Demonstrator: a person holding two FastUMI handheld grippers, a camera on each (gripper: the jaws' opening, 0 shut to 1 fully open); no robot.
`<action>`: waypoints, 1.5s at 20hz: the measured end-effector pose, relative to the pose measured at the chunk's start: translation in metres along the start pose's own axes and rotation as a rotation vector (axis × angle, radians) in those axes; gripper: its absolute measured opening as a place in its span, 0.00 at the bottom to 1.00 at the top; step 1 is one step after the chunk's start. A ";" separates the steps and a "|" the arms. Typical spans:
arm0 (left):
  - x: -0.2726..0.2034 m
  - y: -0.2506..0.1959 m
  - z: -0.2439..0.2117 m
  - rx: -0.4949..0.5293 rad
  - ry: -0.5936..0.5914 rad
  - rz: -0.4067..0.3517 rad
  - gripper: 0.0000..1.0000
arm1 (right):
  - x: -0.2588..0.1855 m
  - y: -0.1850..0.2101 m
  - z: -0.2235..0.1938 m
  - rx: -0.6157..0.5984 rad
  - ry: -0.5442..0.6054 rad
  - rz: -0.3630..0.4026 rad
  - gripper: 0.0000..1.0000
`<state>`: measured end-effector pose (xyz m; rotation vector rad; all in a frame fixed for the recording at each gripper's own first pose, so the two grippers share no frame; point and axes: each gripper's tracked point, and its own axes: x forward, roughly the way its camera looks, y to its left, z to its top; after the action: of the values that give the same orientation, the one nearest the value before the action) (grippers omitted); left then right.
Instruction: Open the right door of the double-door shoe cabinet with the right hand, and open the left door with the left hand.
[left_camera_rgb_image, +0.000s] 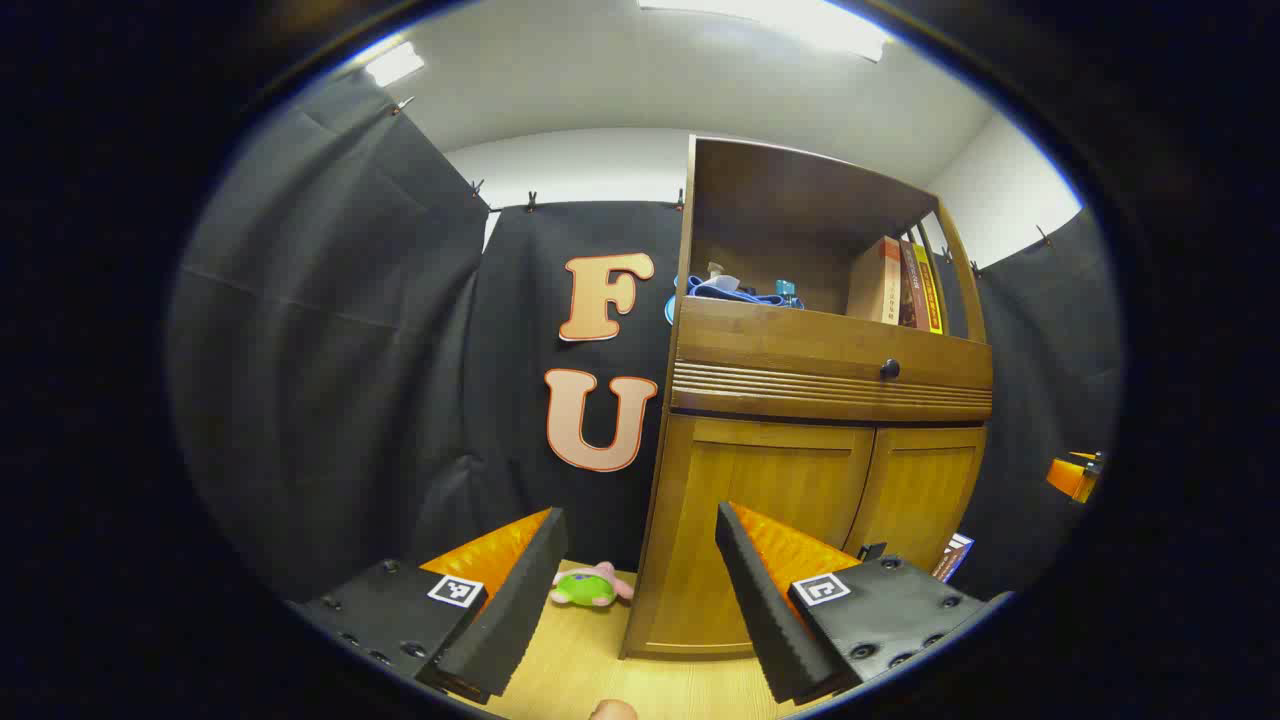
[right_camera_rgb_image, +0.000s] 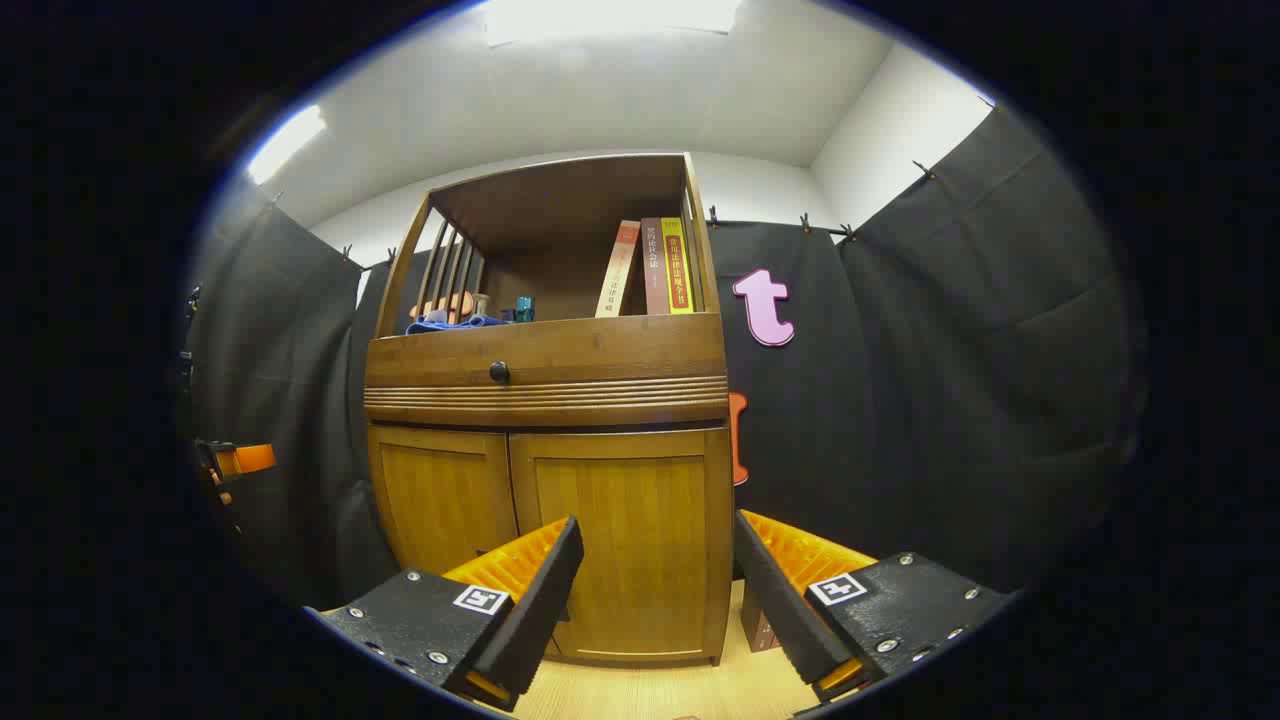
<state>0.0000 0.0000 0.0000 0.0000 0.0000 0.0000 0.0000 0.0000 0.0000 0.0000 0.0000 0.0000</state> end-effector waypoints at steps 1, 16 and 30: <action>-0.006 0.004 0.000 -0.001 -0.005 0.008 0.98 | -0.001 -0.001 0.000 -0.005 -0.005 -0.004 0.93; -0.032 0.020 0.024 0.066 -0.065 0.002 0.94 | -0.006 0.011 -0.011 -0.034 0.030 0.042 0.94; -0.040 0.012 0.018 0.060 -0.049 -0.054 0.94 | 0.007 0.018 -0.036 -0.012 0.029 0.040 0.93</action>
<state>-0.0398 0.0122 0.0184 0.0600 -0.0487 -0.0540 0.0071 0.0180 -0.0364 -0.0123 0.0293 0.0399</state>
